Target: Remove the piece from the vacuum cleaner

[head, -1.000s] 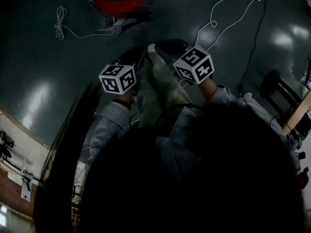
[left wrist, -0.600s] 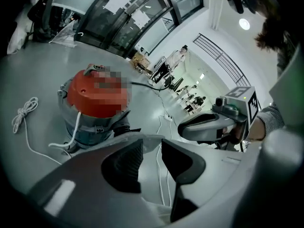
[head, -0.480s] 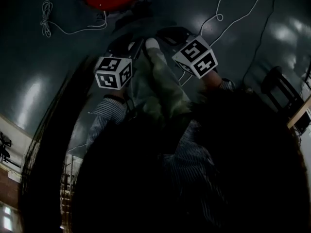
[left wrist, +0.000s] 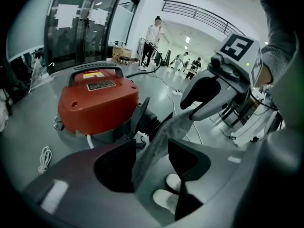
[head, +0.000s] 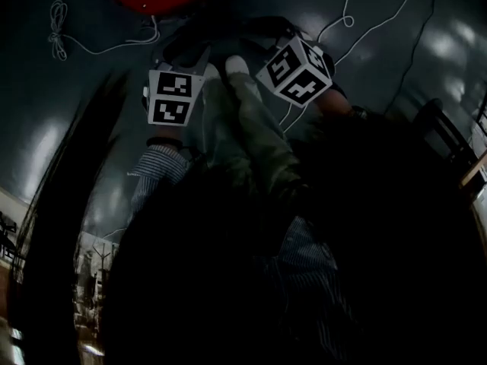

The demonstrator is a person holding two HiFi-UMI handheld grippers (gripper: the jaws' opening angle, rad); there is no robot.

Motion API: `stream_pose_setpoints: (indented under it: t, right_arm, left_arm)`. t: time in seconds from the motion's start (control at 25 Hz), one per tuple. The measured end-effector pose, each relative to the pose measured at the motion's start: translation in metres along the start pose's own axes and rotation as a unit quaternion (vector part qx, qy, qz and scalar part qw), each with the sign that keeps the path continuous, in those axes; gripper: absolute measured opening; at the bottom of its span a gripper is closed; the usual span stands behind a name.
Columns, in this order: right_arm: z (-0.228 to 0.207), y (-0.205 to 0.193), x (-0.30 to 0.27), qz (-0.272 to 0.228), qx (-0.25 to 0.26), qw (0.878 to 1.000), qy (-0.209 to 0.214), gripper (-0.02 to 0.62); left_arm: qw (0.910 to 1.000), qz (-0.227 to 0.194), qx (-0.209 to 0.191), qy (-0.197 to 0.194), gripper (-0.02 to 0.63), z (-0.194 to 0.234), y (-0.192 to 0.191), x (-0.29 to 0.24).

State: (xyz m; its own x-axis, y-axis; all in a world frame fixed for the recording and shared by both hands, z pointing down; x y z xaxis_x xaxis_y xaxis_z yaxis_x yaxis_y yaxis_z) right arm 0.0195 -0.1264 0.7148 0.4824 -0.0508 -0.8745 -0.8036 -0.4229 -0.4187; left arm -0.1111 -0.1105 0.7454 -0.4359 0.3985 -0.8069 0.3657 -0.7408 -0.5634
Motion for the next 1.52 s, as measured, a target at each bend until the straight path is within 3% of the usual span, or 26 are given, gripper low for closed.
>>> stream_pose_setpoints:
  t: [0.12,0.2,0.28,0.68,0.84,1.16,1.52]
  right_arm:
    - [-0.003,-0.012,-0.018,0.03,0.029,0.999,-0.009,0.129]
    - [-0.008,-0.014,-0.026,0.037,0.045,0.998,-0.026,0.129]
    - [-0.013,-0.014,-0.031,0.041,0.054,0.997,-0.04,0.112]
    - [-0.015,-0.015,-0.044,0.094,0.114,0.989,-0.028,0.105]
    - [-0.013,-0.017,-0.04,0.087,0.091,0.992,-0.019,0.029]
    - [0.009,-0.013,-0.008,0.056,0.052,0.997,-0.011,0.021]
    - [0.046,0.013,0.083,0.023,0.022,0.999,-0.011,0.021]
  left_arm:
    - [0.9984,0.034,-0.042,-0.016,0.222,-0.002,-0.012,-0.017]
    - [0.997,0.045,-0.061,-0.014,0.17,-0.001,-0.017,-0.024]
    - [0.9968,0.044,-0.065,-0.011,0.117,0.001,-0.018,-0.027]
    - [0.9957,0.053,-0.07,-0.029,0.067,-0.001,-0.017,-0.025]
    - [0.9962,0.051,-0.056,-0.043,0.046,-0.006,-0.017,-0.025]
    - [0.997,0.045,-0.029,-0.056,0.038,-0.024,-0.016,0.003]
    - [0.9981,0.027,0.009,-0.055,0.038,-0.06,0.025,0.087]
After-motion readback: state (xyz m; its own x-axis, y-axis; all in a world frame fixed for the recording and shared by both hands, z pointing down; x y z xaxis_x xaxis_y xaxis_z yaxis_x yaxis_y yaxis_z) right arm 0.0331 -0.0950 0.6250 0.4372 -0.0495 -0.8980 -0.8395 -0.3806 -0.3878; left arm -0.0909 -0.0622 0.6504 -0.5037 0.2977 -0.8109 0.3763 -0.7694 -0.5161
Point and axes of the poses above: the fingertips, and each gripper's own axes: x backward along the fingers, z to its left, y out of its top, the point moved 5 cm from there along x, backward along the fingers, and after that the axes turned 6 degrees about y, right-handed, at the moved point
